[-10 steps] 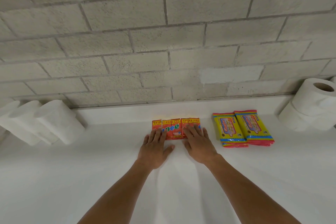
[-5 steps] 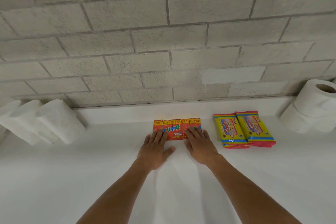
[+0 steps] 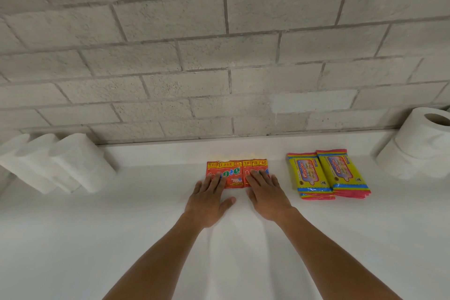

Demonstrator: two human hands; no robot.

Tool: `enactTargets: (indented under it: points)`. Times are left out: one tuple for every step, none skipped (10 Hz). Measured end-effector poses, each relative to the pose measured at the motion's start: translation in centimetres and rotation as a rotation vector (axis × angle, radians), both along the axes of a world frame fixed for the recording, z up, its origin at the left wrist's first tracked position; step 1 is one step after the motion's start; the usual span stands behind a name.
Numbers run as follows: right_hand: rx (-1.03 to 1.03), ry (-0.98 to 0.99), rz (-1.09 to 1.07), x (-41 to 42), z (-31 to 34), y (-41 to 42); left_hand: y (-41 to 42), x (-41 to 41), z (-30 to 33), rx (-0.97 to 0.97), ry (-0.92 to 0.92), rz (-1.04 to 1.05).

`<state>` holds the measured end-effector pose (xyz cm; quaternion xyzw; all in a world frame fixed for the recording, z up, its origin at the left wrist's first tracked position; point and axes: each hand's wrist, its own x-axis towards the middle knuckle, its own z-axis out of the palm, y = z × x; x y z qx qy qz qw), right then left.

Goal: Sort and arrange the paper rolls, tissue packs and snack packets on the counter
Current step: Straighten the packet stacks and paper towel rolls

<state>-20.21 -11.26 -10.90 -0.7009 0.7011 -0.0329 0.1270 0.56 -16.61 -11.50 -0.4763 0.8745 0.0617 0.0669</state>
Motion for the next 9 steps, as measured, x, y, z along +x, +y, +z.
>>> enactTargets:
  points:
    - [-0.008, 0.022, 0.023, 0.11, 0.08, 0.06, 0.00, -0.02, 0.10, -0.003, 0.000, 0.005]
    - [-0.014, 0.034, 0.054, 0.25, 0.21, 0.06, 0.11, 0.02, 0.24, -0.002, -0.004, 0.014]
    - [-0.008, 0.042, 0.054, 0.28, 0.23, -0.02, 0.21, 0.05, 0.29, -0.002, -0.007, 0.018]
    - [-0.007, 0.025, 0.048, 0.34, 0.25, -0.10, 0.19, 0.08, 0.23, -0.001, -0.006, 0.019]
    - [0.001, 0.031, 0.042, 0.34, 0.14, -0.16, 0.12, 0.16, 0.14, 0.003, -0.005, 0.022]
    - [-0.010, 0.032, 0.034, 0.34, 0.05, -0.13, 0.06, 0.24, 0.14, 0.007, -0.004, 0.026]
    - [-0.022, 0.031, 0.034, 0.38, 0.01, -0.10, 0.07, 0.28, 0.12, 0.010, -0.004, 0.027]
    - [-0.024, 0.030, 0.032, 0.40, -0.02, -0.13, 0.09, 0.28, 0.04, 0.001, 0.002, 0.029]
    - [-0.018, 0.029, 0.029, 0.45, -0.03, -0.14, 0.14, 0.26, 0.06, 0.008, 0.001, 0.030]
